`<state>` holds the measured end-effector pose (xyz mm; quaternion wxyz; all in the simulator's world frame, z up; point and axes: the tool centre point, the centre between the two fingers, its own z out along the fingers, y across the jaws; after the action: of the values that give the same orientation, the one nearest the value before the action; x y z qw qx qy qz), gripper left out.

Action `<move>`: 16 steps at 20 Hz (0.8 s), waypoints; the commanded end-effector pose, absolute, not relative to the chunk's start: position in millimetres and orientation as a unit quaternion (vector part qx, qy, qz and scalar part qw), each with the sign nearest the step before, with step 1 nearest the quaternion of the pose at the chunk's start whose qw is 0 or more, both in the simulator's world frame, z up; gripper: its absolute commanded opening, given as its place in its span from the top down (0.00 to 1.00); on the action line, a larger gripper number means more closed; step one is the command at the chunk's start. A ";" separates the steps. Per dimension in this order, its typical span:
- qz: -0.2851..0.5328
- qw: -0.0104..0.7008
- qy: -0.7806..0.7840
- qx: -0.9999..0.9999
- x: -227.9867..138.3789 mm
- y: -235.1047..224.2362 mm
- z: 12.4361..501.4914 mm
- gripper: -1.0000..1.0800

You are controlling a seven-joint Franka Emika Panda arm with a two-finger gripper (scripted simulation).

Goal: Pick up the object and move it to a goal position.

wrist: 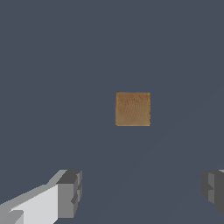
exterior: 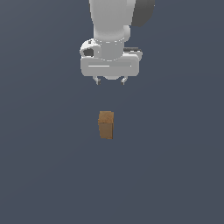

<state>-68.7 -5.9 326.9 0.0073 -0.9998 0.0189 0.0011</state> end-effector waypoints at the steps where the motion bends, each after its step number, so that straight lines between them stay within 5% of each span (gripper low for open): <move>1: 0.001 0.007 0.019 -1.000 -68.7 -5.9 326.9 0.04; 16: -0.007 0.000 -0.012 -1.000 -67.4 -0.4 327.8 0.04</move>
<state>-67.7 -0.3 328.7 -0.0002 -0.9999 -0.0118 -0.0071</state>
